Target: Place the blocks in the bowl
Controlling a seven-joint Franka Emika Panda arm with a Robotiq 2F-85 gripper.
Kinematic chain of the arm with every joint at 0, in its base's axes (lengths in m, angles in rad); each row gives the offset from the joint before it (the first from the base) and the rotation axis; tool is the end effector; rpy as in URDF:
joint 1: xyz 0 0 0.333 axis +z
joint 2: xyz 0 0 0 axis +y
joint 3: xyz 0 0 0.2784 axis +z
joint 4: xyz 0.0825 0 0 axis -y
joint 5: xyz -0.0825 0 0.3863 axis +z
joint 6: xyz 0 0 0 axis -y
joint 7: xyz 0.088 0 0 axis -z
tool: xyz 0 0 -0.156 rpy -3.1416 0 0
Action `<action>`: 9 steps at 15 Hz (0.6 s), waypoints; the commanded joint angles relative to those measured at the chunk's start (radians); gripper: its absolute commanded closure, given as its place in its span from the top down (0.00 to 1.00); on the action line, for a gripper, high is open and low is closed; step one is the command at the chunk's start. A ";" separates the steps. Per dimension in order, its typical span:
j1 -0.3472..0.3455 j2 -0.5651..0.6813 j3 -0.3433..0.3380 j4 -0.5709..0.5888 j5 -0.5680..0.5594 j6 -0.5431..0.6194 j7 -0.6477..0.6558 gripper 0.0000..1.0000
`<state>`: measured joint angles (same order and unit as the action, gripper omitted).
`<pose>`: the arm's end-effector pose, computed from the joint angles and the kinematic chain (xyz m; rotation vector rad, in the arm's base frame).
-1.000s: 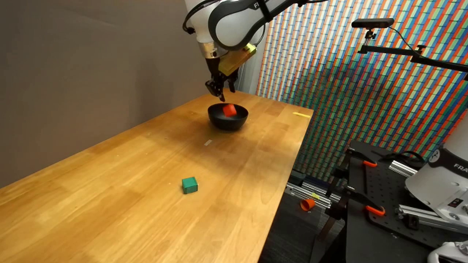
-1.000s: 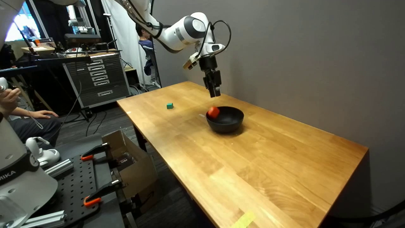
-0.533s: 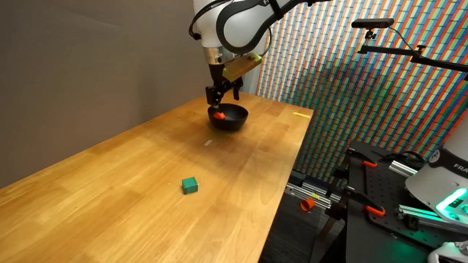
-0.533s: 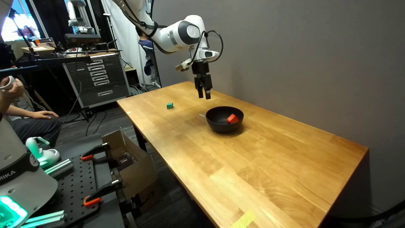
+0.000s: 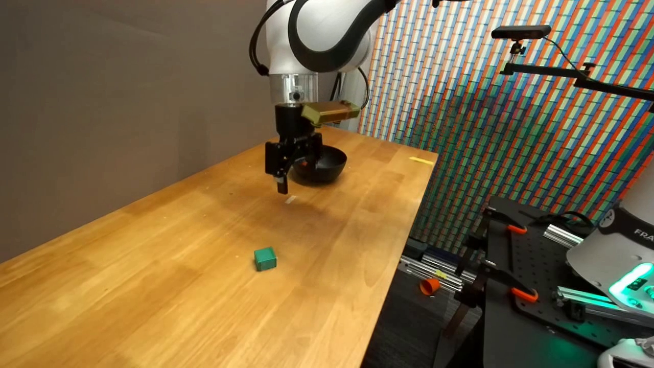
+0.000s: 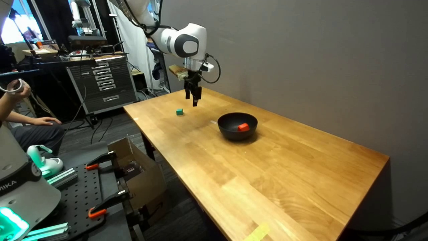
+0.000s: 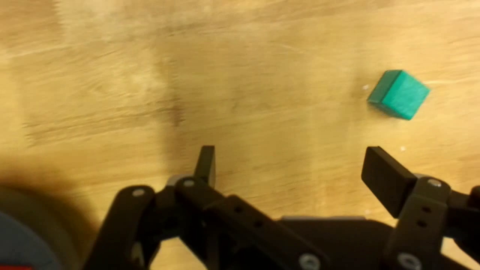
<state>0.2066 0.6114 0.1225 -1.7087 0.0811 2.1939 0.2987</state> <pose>0.5994 0.2101 0.1484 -3.0417 0.0589 0.2416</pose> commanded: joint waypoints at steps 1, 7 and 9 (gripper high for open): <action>-0.025 0.017 0.073 -0.018 0.126 0.036 -0.117 1.00; 0.050 0.091 0.080 -0.007 0.148 0.074 -0.078 1.00; 0.085 0.116 0.069 0.001 0.130 0.101 -0.047 1.00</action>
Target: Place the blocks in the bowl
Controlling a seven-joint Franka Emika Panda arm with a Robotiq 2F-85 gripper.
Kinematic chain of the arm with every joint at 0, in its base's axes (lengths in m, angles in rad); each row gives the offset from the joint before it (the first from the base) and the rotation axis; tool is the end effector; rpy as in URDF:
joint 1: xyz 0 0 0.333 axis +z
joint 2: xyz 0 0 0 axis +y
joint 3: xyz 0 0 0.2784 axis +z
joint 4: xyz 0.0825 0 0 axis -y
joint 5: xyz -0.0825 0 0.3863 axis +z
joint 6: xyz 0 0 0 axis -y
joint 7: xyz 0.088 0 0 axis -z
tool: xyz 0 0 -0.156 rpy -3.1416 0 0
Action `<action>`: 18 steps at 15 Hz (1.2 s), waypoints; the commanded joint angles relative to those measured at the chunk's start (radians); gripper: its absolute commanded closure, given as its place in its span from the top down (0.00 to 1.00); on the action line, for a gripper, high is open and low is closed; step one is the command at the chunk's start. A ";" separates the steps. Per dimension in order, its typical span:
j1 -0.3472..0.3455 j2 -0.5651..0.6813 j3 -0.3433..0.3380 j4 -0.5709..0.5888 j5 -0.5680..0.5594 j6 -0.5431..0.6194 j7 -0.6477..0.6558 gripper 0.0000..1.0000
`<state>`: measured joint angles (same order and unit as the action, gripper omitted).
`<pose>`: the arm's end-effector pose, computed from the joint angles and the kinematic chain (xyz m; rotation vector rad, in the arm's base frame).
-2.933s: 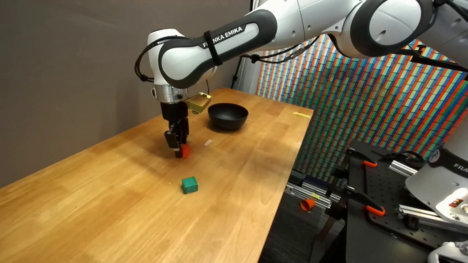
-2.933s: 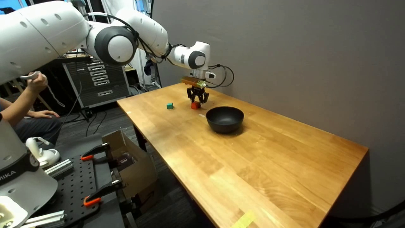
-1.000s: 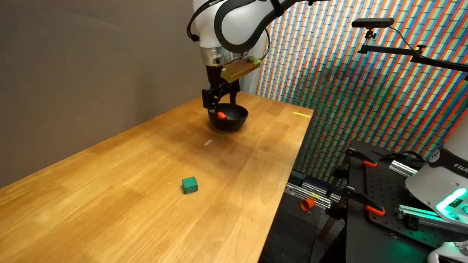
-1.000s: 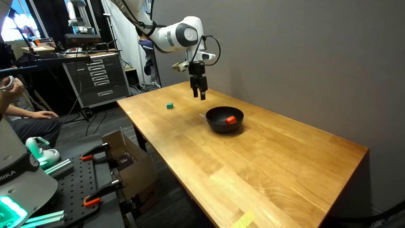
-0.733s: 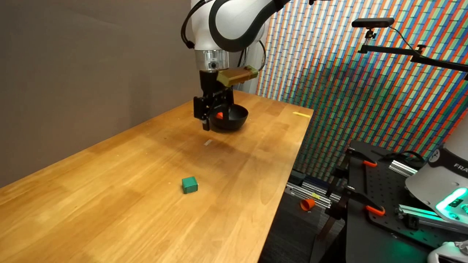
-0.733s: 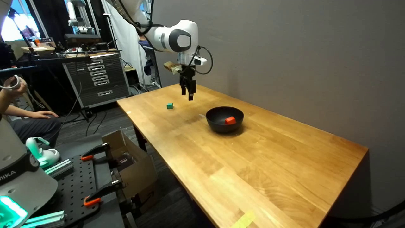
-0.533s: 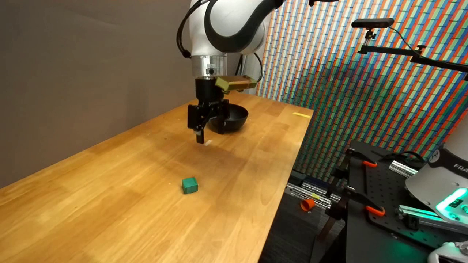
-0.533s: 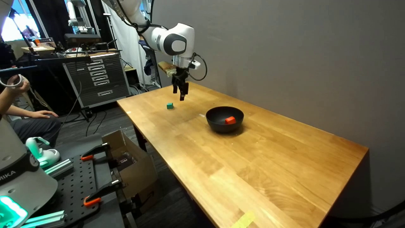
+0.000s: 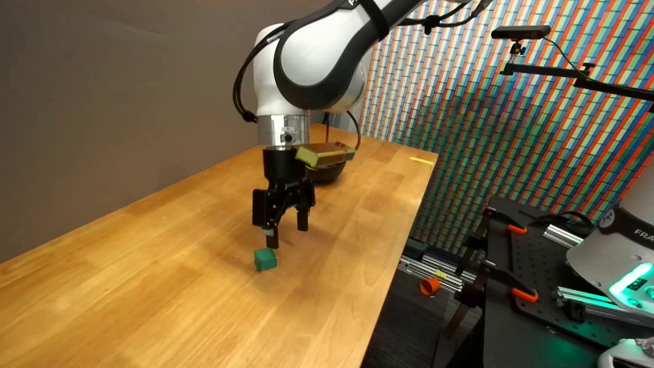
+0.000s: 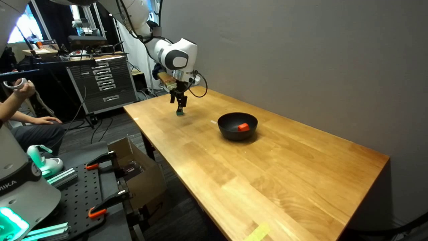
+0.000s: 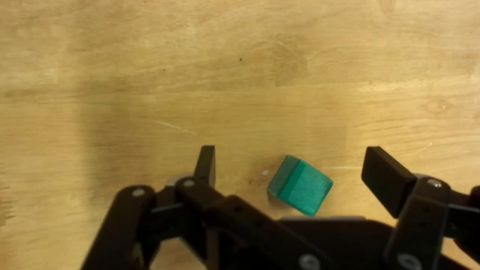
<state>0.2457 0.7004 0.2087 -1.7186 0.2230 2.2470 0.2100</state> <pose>0.5547 0.2889 0.1006 -2.8881 -0.0755 0.3680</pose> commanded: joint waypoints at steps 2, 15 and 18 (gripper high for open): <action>0.079 0.055 -0.030 0.026 -0.031 0.071 0.070 1.00; 0.277 0.178 -0.194 0.201 -0.268 0.069 0.383 1.00; 0.286 0.189 -0.196 0.221 -0.277 0.065 0.401 0.66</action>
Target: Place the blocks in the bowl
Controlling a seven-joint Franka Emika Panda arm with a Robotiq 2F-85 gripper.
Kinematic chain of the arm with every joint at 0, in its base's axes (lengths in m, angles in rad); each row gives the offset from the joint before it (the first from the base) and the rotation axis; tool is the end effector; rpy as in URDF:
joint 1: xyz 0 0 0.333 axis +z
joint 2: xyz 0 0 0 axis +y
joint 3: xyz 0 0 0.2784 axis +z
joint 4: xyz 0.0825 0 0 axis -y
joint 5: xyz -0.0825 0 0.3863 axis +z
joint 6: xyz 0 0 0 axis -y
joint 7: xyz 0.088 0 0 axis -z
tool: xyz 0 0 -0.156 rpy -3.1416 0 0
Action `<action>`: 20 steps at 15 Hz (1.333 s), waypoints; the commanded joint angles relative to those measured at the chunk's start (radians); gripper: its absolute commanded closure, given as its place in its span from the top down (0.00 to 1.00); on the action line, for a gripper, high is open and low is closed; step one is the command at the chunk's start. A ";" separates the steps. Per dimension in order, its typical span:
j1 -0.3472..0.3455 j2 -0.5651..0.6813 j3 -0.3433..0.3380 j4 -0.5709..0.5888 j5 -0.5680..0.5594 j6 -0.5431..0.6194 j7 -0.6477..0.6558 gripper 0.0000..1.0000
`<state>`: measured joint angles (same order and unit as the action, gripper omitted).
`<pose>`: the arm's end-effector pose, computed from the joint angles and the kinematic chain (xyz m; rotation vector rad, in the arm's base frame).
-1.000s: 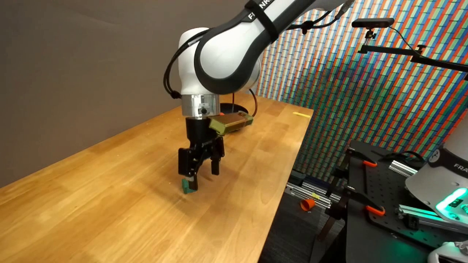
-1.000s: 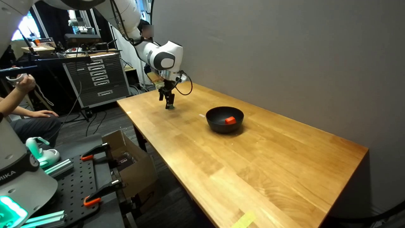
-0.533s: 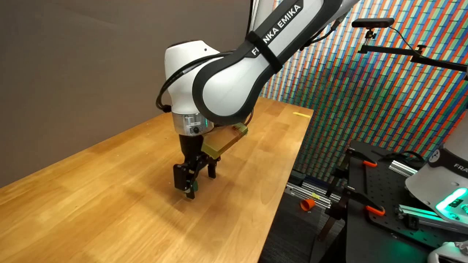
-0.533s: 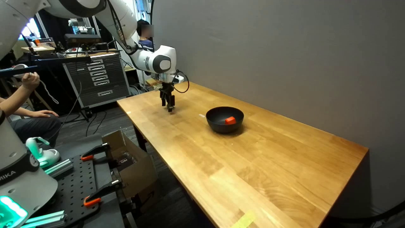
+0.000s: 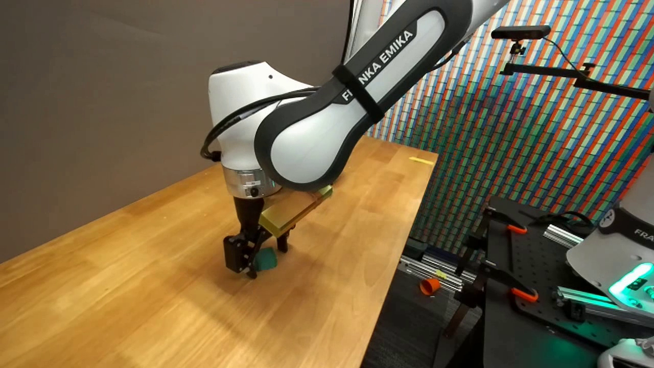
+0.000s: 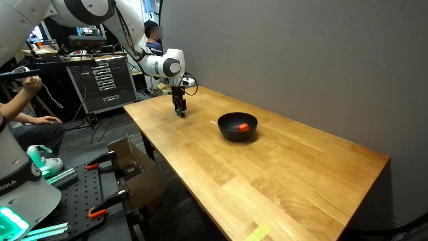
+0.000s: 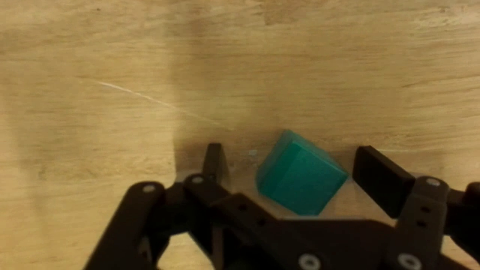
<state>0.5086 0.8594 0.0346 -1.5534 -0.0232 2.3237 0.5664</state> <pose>0.5638 0.3382 0.0561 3.1013 -0.0270 -0.1253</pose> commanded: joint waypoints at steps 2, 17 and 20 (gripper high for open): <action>0.024 0.026 -0.023 0.061 -0.036 -0.027 0.057 0.49; -0.017 -0.152 -0.214 -0.088 -0.278 -0.049 0.233 0.15; -0.021 -0.179 -0.247 -0.080 -0.368 -0.078 0.265 0.15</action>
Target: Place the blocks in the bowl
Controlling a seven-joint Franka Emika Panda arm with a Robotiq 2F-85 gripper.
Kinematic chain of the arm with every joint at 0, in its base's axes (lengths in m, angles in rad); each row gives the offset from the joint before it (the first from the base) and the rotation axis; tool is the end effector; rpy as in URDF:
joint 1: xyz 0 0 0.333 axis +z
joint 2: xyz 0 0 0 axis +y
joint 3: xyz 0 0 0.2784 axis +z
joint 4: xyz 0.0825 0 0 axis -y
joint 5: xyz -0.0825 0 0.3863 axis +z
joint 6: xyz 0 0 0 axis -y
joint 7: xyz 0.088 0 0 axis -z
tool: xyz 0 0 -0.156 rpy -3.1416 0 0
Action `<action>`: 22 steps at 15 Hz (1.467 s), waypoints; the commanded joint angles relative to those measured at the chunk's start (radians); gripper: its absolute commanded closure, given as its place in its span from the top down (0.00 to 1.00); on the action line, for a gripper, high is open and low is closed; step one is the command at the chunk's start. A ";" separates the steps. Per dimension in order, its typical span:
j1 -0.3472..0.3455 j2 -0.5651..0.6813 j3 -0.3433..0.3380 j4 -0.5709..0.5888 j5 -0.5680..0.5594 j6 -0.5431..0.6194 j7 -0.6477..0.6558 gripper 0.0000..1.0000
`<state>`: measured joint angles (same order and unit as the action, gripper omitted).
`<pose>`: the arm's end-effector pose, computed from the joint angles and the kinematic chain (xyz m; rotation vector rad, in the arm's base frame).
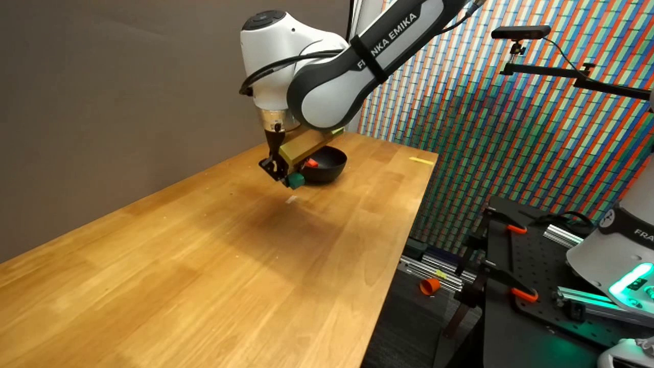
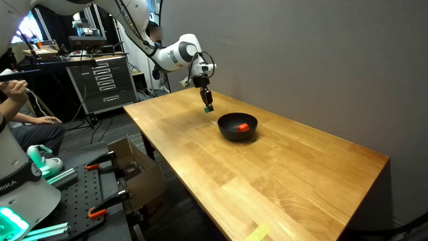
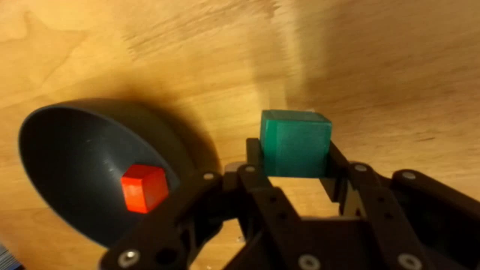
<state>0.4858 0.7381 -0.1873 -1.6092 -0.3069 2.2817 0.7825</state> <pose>0.6392 0.1828 0.1220 2.7834 -0.3219 0.1832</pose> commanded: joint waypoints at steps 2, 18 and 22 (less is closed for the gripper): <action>-0.008 -0.073 -0.039 -0.018 -0.143 -0.054 0.076 0.15; -0.226 -0.137 0.096 -0.095 -0.256 -0.059 -0.059 1.00; -0.243 -0.276 0.177 -0.267 -0.128 -0.050 -0.216 1.00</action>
<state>0.2705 0.6161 -0.0666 -1.7086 -0.5182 2.2058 0.6882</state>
